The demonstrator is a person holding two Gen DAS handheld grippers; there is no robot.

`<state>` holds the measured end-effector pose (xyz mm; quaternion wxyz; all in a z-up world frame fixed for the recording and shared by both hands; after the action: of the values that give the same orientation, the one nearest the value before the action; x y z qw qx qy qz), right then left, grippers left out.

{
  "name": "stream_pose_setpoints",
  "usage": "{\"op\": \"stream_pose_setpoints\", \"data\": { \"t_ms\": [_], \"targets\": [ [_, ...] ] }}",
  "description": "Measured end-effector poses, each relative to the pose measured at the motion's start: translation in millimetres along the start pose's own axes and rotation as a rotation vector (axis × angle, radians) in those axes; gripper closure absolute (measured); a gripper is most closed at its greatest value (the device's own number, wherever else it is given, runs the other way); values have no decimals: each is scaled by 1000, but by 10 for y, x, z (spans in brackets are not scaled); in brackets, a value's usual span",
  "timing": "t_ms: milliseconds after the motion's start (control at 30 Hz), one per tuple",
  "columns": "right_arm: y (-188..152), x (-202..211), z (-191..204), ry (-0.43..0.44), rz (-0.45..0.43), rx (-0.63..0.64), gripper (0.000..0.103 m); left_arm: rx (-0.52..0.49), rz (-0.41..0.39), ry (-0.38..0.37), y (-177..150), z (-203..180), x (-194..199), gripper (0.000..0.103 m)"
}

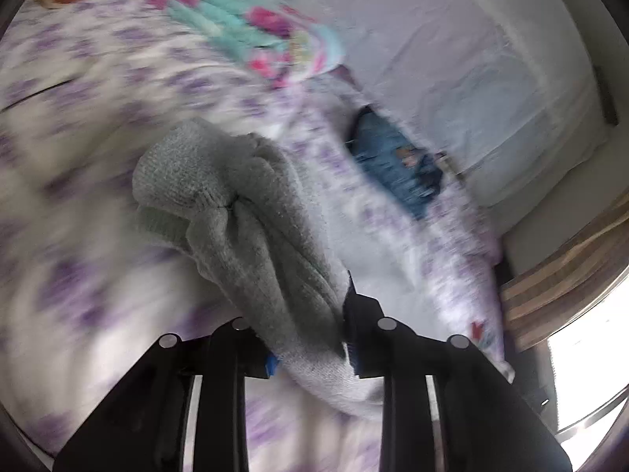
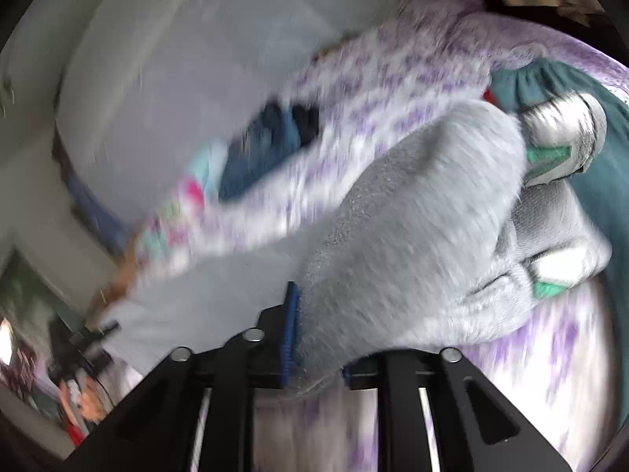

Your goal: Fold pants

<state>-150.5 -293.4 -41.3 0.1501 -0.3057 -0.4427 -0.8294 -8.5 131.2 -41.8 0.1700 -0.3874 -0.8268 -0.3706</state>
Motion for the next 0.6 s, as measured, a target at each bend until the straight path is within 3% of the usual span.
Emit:
{"op": "stream_pose_setpoints", "data": {
  "t_ms": [67, 100, 133, 200, 267, 433, 600],
  "targets": [
    [-168, -74, -61, -29, 71, -24, 53, 26, 74, 60, -268, 288, 10, 64],
    [-229, -85, -118, -34, 96, -49, 50, 47, 101, 88, -415, 432, 15, 58],
    [-256, -28, -176, -13, 99, -87, 50, 65, 95, 99, -478, 517, 59, 44],
    [-284, 87, -199, 1, 105, -120, 50, 88, 57, 80, -528, 562, 211, 38],
    [-273, 311, -227, -10, 77, -121, 50, 77, 32, 87, -510, 531, 348, 25],
    [-162, 697, -215, -90, -60, -36, 50, 7, -45, 94, -395, 382, 636, 25],
    [-77, 592, -362, -120, -63, -49, 55, -11, -56, 100, -371, 305, 655, 24]
  ]
}}
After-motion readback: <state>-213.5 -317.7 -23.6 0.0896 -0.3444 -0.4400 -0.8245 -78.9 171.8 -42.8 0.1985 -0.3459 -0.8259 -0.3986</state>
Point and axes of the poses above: each gripper's, at about its wrist camera, not at the fingertips, and x roughly against the way its jaws point, z to its left, y to its top, the point moved 10 cm from there along -x, roughly the way its jaws point, and after that the axes turned 5 degrees about -y, right-handed, at the moved point
